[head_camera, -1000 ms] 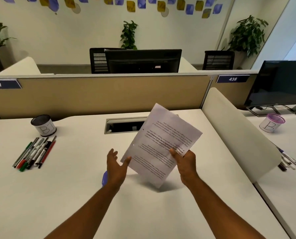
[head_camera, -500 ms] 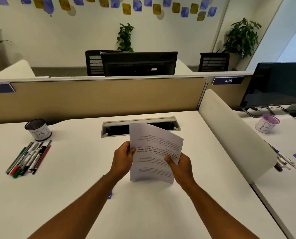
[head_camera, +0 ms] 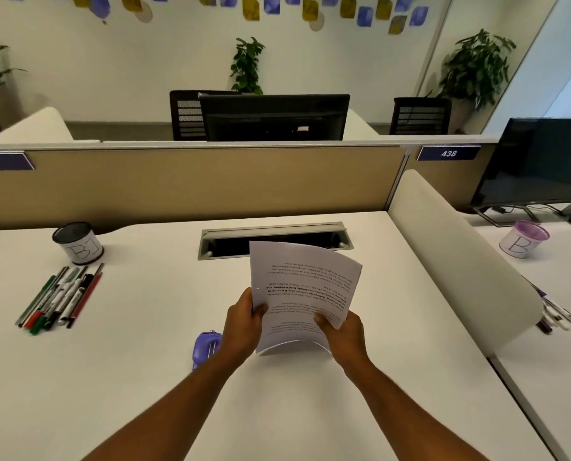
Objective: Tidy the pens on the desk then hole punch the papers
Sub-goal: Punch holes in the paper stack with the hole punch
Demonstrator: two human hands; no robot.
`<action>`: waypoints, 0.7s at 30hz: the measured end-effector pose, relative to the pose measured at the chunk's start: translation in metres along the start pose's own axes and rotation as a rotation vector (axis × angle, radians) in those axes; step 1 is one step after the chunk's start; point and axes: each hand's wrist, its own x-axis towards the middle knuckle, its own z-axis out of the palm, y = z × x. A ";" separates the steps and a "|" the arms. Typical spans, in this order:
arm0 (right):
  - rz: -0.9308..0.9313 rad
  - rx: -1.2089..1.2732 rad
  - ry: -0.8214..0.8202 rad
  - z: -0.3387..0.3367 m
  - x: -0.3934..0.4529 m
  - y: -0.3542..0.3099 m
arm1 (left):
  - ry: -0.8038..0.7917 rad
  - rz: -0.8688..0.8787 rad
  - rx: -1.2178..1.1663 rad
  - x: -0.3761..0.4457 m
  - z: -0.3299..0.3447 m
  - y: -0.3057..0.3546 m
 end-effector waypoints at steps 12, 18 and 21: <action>0.059 0.004 0.142 -0.014 0.001 -0.009 | 0.039 -0.068 -0.167 0.006 -0.007 0.009; 0.427 0.769 0.023 -0.005 -0.007 -0.026 | 0.080 -0.176 -0.498 0.002 0.002 0.019; 0.370 0.839 -0.031 0.006 -0.013 -0.029 | 0.075 -0.232 -0.657 -0.002 0.011 0.018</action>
